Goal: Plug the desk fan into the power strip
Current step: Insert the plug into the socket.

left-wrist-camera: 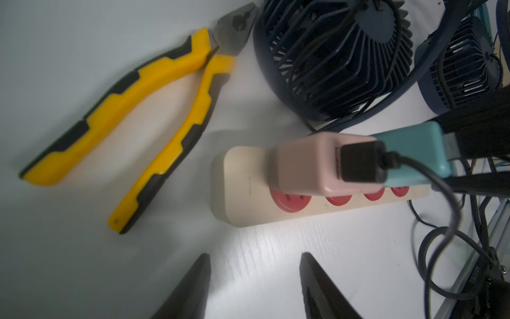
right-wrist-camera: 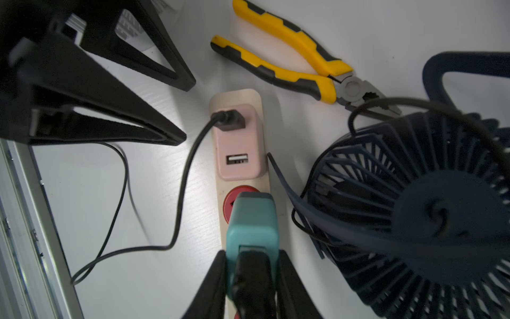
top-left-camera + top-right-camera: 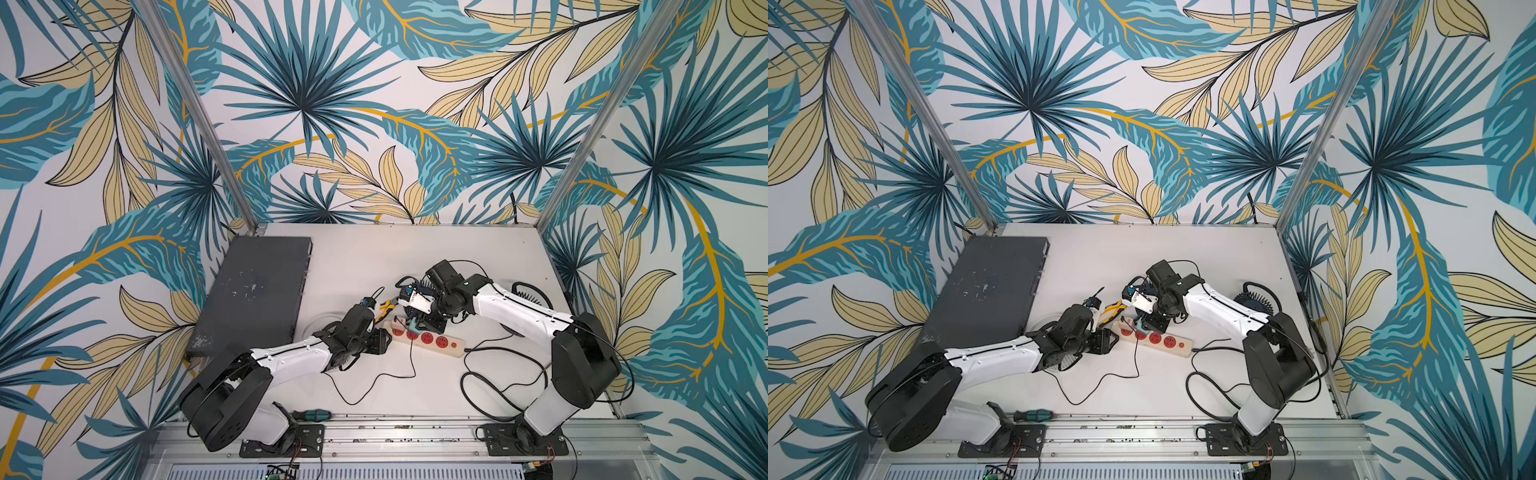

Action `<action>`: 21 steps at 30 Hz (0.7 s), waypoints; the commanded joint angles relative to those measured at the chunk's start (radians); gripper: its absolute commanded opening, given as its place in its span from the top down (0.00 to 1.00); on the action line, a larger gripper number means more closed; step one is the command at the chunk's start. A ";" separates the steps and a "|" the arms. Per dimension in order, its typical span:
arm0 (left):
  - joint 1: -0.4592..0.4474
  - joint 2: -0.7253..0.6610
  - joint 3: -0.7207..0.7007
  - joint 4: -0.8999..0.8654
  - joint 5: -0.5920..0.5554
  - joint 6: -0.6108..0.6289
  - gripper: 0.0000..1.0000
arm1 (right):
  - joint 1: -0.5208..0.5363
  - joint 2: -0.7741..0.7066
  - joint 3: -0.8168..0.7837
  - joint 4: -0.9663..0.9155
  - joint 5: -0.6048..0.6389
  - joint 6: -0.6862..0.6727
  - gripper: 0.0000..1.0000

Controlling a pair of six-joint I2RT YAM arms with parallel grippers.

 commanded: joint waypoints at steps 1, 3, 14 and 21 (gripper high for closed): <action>0.010 0.011 0.028 0.027 0.003 0.015 0.45 | 0.006 0.033 0.016 -0.041 -0.014 -0.014 1.00; 0.011 0.016 0.027 0.029 0.005 0.016 0.45 | 0.005 0.041 0.021 -0.054 -0.008 -0.016 1.00; 0.017 0.016 0.023 0.030 0.006 0.020 0.45 | 0.048 0.141 0.019 -0.071 0.169 -0.048 1.00; 0.021 0.005 0.020 0.021 0.009 0.026 0.45 | 0.082 0.178 -0.005 -0.087 0.251 -0.052 1.00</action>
